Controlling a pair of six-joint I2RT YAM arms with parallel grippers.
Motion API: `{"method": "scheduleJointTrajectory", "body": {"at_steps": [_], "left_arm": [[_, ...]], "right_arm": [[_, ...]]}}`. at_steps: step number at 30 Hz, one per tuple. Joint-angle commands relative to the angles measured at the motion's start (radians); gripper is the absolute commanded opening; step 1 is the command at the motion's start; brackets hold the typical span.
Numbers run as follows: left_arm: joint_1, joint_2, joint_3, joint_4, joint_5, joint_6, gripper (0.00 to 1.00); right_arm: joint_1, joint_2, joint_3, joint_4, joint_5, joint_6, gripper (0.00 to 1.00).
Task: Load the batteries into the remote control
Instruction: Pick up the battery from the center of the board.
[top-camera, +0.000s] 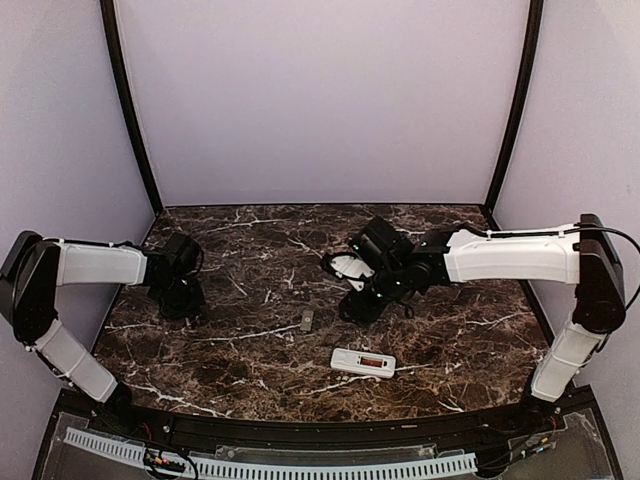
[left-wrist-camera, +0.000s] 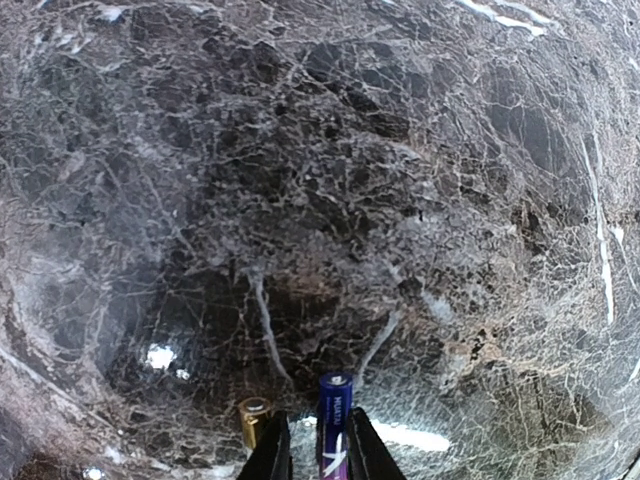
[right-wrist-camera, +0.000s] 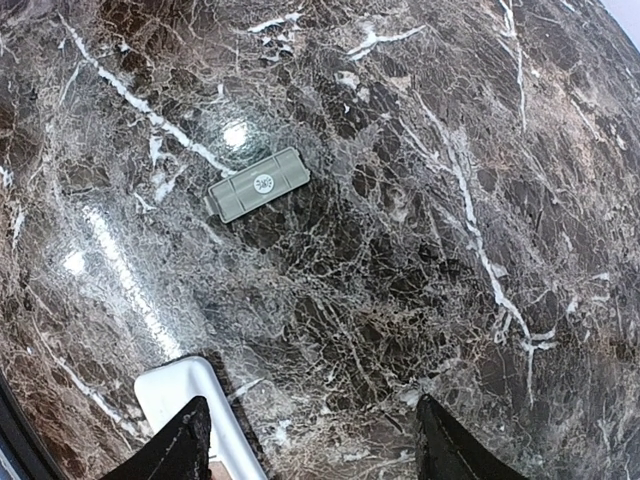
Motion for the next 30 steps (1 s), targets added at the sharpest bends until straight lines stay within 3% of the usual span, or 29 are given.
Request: {"method": "scheduleJointTrajectory", "body": {"at_steps": [1, 9, 15, 30], "left_arm": [[0.005, 0.033, 0.003, 0.018, 0.023, 0.013, 0.19], [0.003, 0.081, 0.0, 0.052, 0.051, 0.015, 0.17], [0.001, 0.077, -0.004, 0.055, 0.056, 0.017, 0.0], [-0.067, 0.001, 0.01, 0.044, -0.018, 0.046, 0.0]], "right_arm": [[0.006, -0.012, -0.026, 0.013, -0.004, 0.014, 0.66], [0.006, -0.018, -0.03, -0.002, 0.011, 0.007, 0.66], [0.005, -0.024, -0.032, -0.005, 0.021, 0.013, 0.66], [-0.033, -0.084, -0.009, -0.017, 0.008, -0.013, 0.66]]}}
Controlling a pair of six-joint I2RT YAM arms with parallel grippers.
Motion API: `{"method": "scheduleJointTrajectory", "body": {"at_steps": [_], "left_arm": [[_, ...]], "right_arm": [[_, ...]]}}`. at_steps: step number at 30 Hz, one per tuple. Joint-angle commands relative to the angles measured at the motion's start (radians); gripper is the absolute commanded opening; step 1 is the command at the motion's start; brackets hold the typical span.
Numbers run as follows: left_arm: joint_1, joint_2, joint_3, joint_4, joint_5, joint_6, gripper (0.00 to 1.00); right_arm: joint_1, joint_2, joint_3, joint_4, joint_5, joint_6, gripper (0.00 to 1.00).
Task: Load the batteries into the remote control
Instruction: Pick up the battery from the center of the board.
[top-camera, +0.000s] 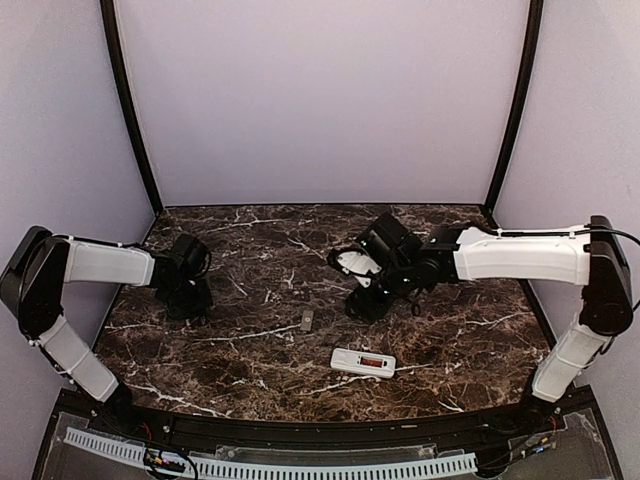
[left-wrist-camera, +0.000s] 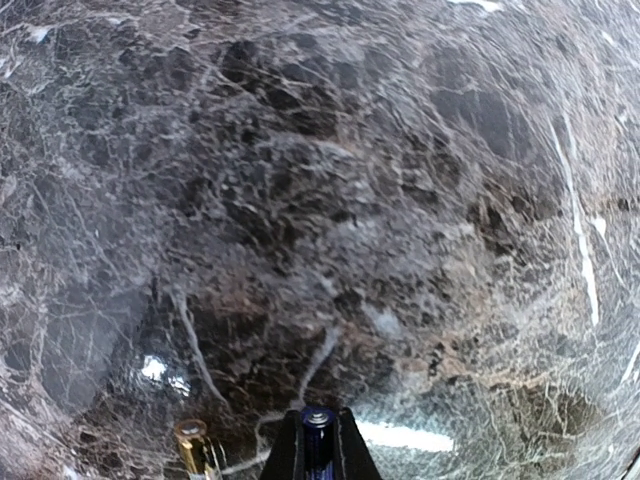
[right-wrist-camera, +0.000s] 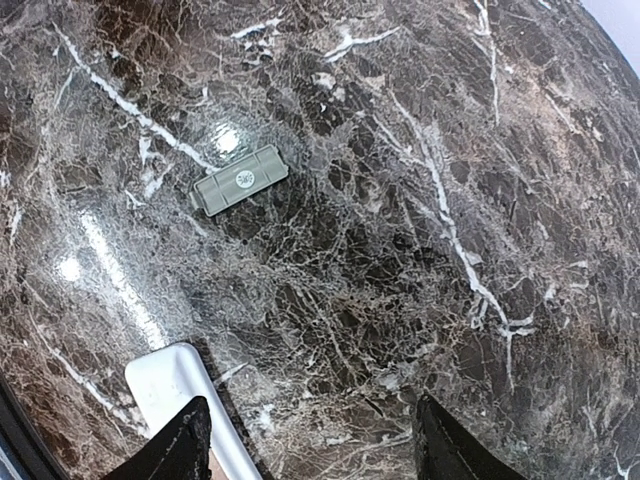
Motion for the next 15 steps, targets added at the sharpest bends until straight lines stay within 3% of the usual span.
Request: {"method": "scheduleJointTrajectory", "body": {"at_steps": [1, 8, 15], "left_arm": [[-0.049, -0.064, 0.014, -0.036, -0.048, 0.055, 0.0], [-0.229, -0.1, 0.097, -0.009, -0.13, 0.267, 0.0], [-0.343, -0.173, 0.122, 0.218, 0.066, 0.478, 0.0]], "right_arm": [[-0.021, -0.053, 0.02, -0.003, -0.006, -0.001, 0.66], [-0.07, -0.112, 0.03, -0.015, -0.048, 0.112, 0.66], [-0.131, -0.235, -0.006, 0.051, -0.26, 0.223, 0.67]]}}
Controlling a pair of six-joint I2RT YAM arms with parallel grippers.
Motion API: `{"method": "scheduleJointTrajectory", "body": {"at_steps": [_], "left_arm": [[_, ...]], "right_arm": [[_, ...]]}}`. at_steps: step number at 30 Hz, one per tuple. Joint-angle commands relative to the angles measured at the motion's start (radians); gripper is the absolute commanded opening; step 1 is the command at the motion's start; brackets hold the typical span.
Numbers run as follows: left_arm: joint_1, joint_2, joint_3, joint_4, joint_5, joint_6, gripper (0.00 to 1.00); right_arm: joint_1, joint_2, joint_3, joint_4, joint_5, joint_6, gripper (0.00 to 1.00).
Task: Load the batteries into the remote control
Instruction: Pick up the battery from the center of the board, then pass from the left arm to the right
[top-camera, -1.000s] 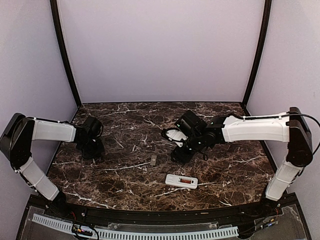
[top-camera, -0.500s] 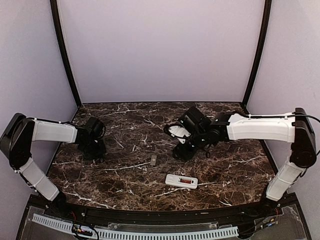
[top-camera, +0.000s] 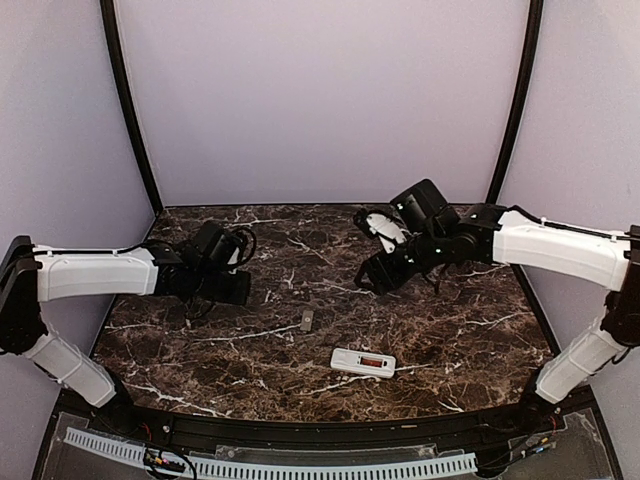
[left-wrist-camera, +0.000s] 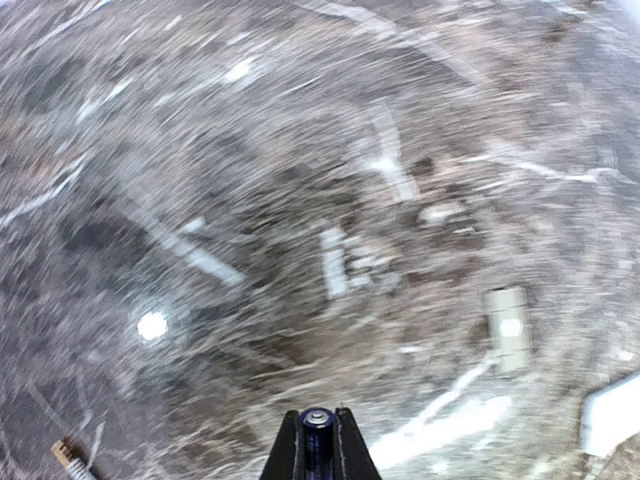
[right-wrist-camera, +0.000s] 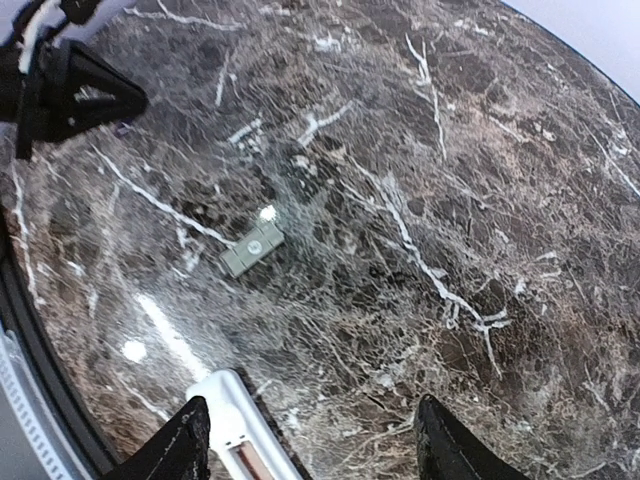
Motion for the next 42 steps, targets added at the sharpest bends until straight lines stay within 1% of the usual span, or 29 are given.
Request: {"method": "scheduleJointTrajectory", "body": {"at_steps": [1, 5, 8, 10, 12, 15, 19, 22, 31, 36, 42], "left_arm": [[-0.036, -0.069, 0.038, 0.152, 0.158, 0.17, 0.0], [-0.078, -0.099, 0.096, 0.214, 0.239, 0.157, 0.0], [-0.113, -0.111, 0.153, 0.252, 0.249, 0.139, 0.0], [-0.145, -0.125, 0.185, 0.312, 0.253, 0.143, 0.0], [-0.18, -0.14, 0.202, 0.386, 0.256, 0.154, 0.0], [-0.234, -0.157, 0.219, 0.506, 0.263, 0.187, 0.0], [-0.279, -0.165, 0.234, 0.593, 0.247, 0.21, 0.0], [-0.292, -0.16, 0.243, 0.628, 0.246, 0.204, 0.0], [-0.315, -0.142, 0.245, 0.664, 0.26, 0.229, 0.0], [-0.316, -0.143, 0.238, 0.667, 0.264, 0.237, 0.0], [-0.318, -0.146, 0.221, 0.668, 0.258, 0.238, 0.0]], "right_arm": [[-0.033, -0.097, -0.019, 0.079, -0.163, 0.094, 0.67], [-0.036, -0.15, -0.042, 0.144, -0.253, 0.097, 0.67], [-0.035, -0.196, -0.07, 0.235, -0.311, 0.103, 0.67], [-0.035, -0.223, -0.086, 0.322, -0.323, 0.108, 0.66], [-0.034, -0.246, -0.116, 0.483, -0.335, 0.132, 0.65], [-0.027, -0.254, -0.156, 0.68, -0.358, 0.162, 0.63], [-0.011, -0.236, -0.187, 0.856, -0.364, 0.195, 0.59], [0.01, -0.22, -0.201, 0.94, -0.373, 0.196, 0.56], [0.062, -0.146, -0.165, 0.94, -0.394, 0.166, 0.44], [0.065, -0.131, -0.153, 0.944, -0.385, 0.162, 0.38], [0.065, -0.13, -0.146, 0.936, -0.358, 0.144, 0.33]]}}
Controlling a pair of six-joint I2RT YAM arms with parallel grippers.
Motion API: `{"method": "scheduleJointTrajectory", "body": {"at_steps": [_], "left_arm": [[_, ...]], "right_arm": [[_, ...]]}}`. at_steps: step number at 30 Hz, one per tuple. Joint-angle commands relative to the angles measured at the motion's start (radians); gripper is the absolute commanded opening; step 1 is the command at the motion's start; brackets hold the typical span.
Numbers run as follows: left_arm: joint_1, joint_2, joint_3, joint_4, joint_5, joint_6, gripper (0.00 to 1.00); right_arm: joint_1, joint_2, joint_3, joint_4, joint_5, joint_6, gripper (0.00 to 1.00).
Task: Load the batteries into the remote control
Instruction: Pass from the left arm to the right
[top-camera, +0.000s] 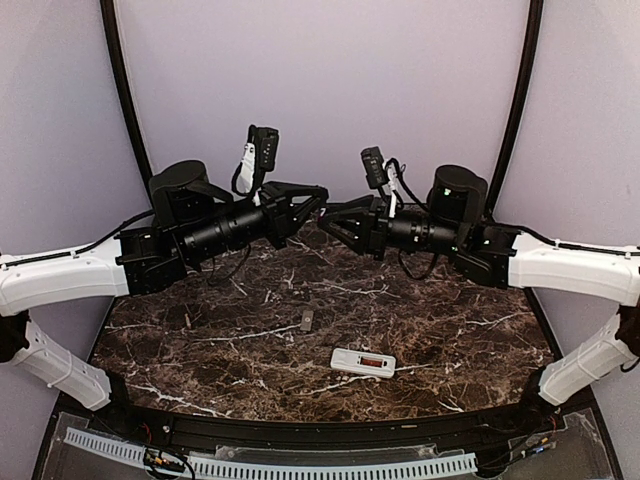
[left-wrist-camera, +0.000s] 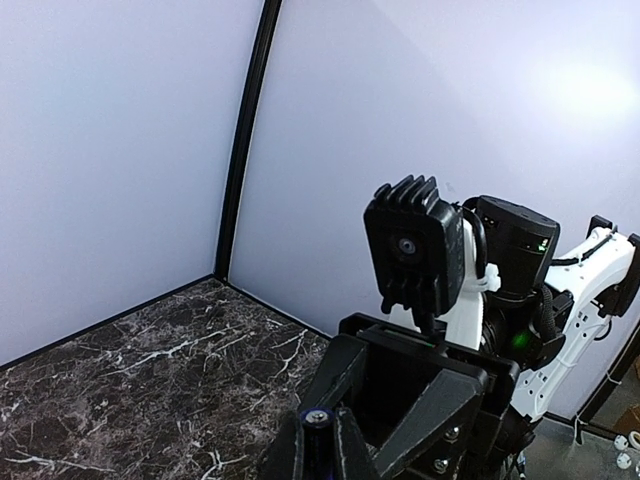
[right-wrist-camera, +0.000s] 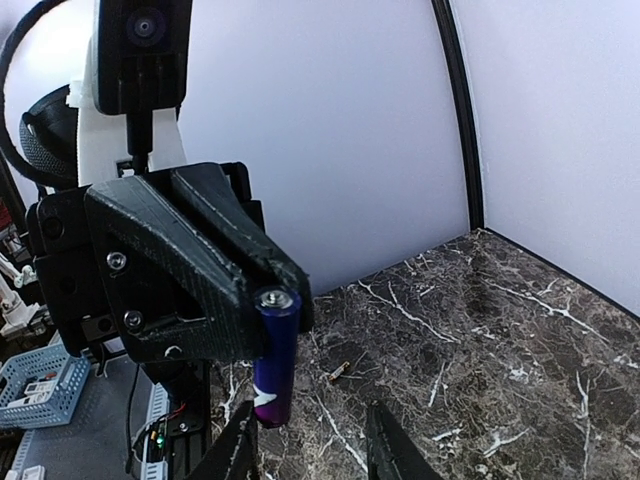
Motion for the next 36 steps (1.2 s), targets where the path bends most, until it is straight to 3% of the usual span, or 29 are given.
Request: {"method": "scheduleJointTrajectory", "body": {"at_steps": [1, 12, 19, 27, 29, 30, 32, 36], "left_arm": [[-0.007, -0.006, 0.001, 0.029, 0.007, 0.017, 0.0], [-0.008, -0.004, -0.013, 0.017, -0.001, 0.018, 0.0], [-0.007, 0.006, -0.024, 0.022, 0.016, 0.005, 0.0], [-0.006, 0.027, -0.029, 0.03, 0.044, -0.016, 0.0], [-0.007, 0.026, -0.021, 0.015, 0.042, -0.017, 0.21], [-0.006, 0.024, -0.018, 0.008, 0.036, -0.017, 0.41], [-0.006, 0.019, -0.007, -0.02, 0.027, -0.012, 0.59], [-0.004, -0.008, -0.006, -0.076, 0.006, 0.006, 0.71]], "right_arm": [[0.008, 0.003, 0.038, 0.032, 0.017, -0.015, 0.32], [0.008, -0.003, 0.056, 0.003, 0.02, -0.02, 0.22], [0.008, -0.006, 0.061, -0.027, 0.007, -0.026, 0.01], [0.001, -0.038, 0.075, -0.136, 0.055, -0.095, 0.0], [-0.003, -0.045, 0.084, -0.186, 0.06, -0.117, 0.0], [-0.008, -0.049, 0.089, -0.213, 0.062, -0.126, 0.0], [-0.019, -0.054, 0.104, -0.281, 0.068, -0.144, 0.0], [-0.046, -0.059, 0.128, -0.465, 0.071, -0.198, 0.0]]}}
